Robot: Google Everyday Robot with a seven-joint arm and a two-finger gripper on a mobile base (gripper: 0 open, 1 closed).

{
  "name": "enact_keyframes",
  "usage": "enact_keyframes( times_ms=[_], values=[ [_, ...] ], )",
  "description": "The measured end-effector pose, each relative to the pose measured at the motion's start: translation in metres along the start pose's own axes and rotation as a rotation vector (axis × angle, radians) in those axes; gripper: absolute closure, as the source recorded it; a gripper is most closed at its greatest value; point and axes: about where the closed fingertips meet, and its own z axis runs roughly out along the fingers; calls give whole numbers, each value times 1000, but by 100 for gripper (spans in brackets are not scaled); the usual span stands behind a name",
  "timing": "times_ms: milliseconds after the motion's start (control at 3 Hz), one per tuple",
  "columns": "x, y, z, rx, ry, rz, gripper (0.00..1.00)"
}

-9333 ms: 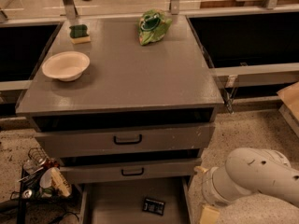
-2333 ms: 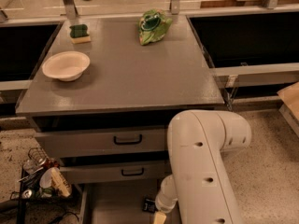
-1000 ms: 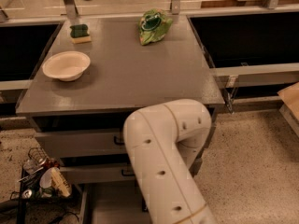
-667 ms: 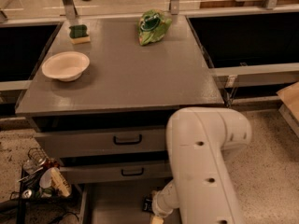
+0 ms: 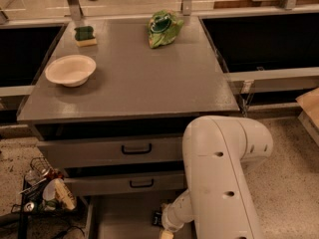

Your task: Pick rxbar blueberry from bottom drawer and place on counter

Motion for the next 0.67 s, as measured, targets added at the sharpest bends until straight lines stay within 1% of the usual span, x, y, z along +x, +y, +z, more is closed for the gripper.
enact_keyframes(
  times_ms=[333,667],
  values=[
    [14,-20,5,37,24,43,0],
    [14,-20,5,37,24,43,0]
  ],
)
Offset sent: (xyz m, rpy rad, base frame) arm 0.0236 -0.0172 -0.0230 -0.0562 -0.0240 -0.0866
